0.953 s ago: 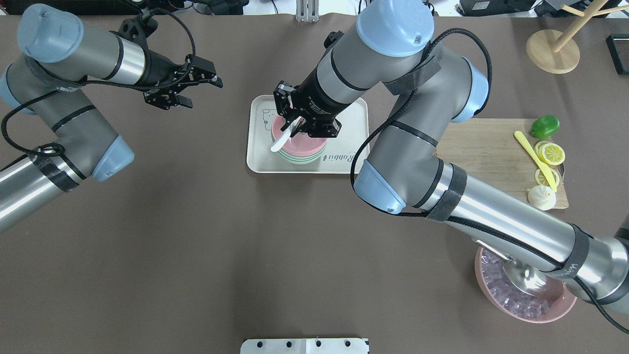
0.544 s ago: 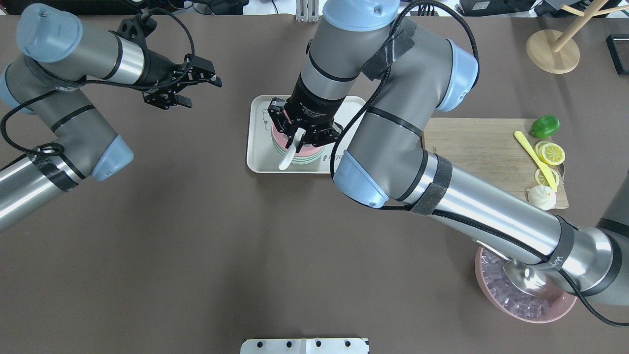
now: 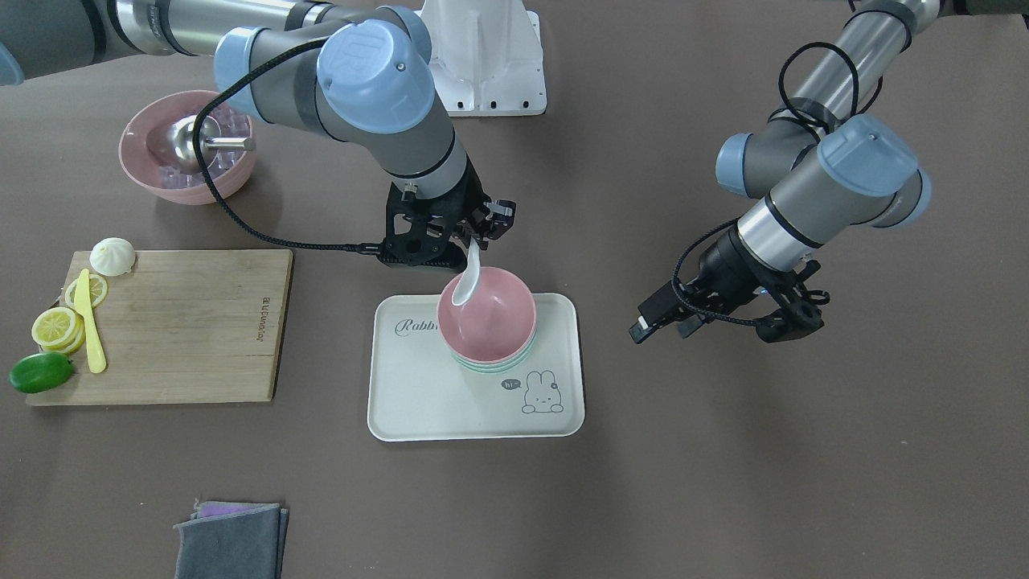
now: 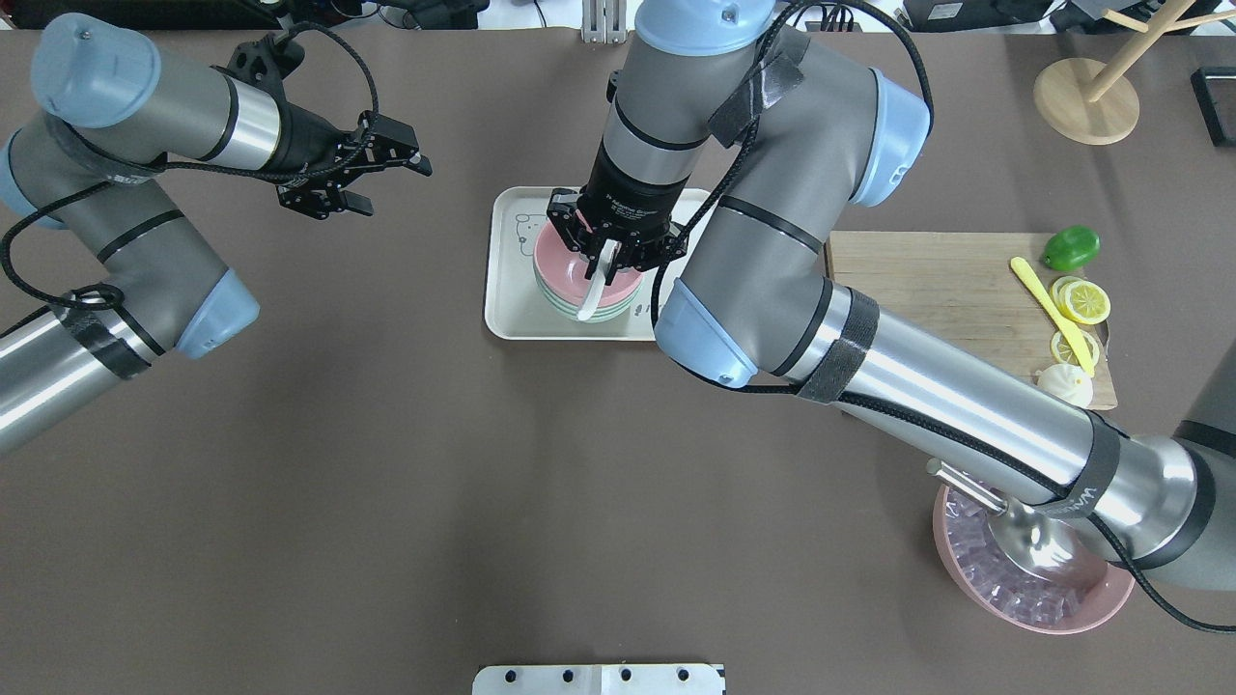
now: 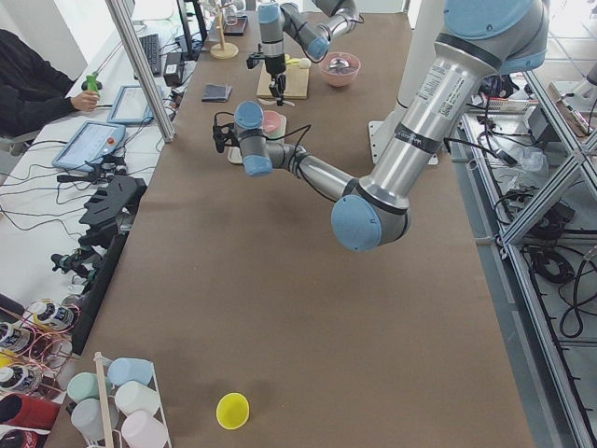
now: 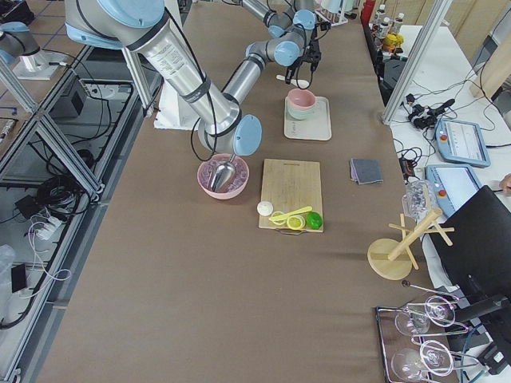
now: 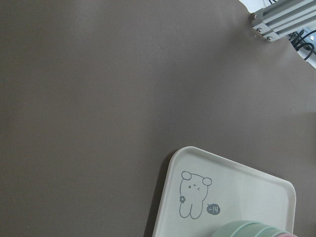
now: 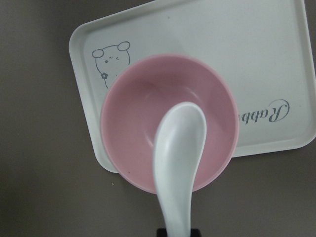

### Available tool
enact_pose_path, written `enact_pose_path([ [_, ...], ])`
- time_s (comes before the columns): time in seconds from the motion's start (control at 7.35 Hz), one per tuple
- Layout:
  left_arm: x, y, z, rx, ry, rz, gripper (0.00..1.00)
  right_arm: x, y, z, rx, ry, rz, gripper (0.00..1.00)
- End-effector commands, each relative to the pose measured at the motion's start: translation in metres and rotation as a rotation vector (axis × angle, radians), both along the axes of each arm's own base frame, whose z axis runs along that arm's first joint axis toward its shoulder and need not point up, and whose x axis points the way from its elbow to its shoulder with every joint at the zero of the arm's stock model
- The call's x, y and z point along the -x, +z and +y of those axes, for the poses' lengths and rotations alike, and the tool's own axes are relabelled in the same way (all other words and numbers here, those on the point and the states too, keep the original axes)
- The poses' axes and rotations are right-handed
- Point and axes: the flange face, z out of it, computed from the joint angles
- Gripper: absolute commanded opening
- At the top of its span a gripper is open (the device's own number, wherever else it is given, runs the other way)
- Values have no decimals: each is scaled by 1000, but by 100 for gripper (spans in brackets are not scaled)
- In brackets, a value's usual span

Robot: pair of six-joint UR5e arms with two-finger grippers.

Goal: Stack pink bowl on green and place spoon
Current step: 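Lower the white spoon into the pink bowl with the right gripper and release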

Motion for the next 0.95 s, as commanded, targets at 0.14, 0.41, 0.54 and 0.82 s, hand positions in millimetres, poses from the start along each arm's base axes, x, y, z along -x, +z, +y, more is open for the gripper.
enact_pose_path([
  [0.14, 0, 1, 0, 1, 1, 0, 98, 3, 1, -2, -26, -2, 4, 99],
  [0.41, 0, 3, 0, 3, 1, -4, 98, 2, -1, -2, -30, -3, 0, 100],
  [0.54, 0, 3, 0, -1, 1, -4, 98, 0, 0, -3, -29, -1, 1, 100],
  [0.82, 11, 23, 6, -91, 12, -15, 98, -44, 23, -17, -23, 25, -5, 100],
])
